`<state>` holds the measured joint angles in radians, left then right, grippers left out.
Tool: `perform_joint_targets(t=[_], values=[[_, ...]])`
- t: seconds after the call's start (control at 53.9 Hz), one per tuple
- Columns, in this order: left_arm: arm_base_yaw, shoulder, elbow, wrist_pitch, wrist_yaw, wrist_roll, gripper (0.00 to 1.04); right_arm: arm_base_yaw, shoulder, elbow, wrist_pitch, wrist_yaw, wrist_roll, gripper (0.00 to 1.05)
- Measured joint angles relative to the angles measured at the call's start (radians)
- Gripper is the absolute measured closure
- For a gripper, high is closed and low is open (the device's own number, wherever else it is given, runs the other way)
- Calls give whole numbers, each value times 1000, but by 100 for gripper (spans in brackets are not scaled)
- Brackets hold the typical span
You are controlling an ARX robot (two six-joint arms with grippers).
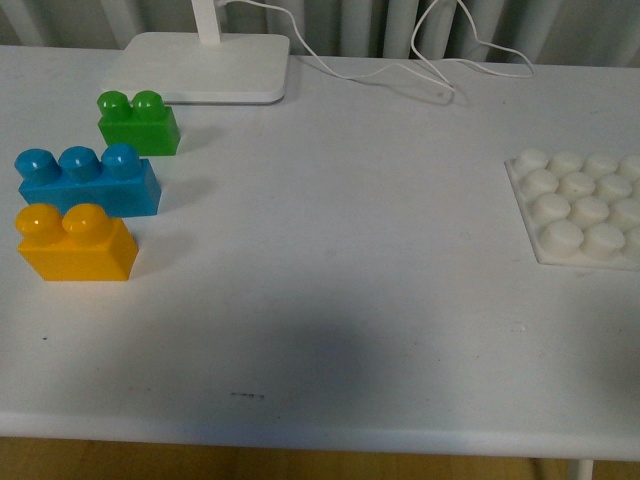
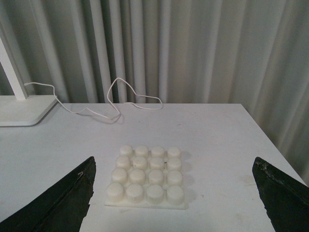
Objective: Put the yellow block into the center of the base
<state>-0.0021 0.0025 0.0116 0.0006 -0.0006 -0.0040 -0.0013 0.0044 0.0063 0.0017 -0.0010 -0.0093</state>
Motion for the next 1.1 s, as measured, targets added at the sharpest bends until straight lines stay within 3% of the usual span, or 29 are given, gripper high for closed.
perform_joint_targets(t=[1.021,1.058,1.095], values=[[0,0,0,0,0,0,6,0,0,0,0,0,0,9],[0,0,0,0,0,0,6,13,17,11,-36,44,21,9],[0,0,0,0,0,0,6,51,108,80,-193,189,114,9]])
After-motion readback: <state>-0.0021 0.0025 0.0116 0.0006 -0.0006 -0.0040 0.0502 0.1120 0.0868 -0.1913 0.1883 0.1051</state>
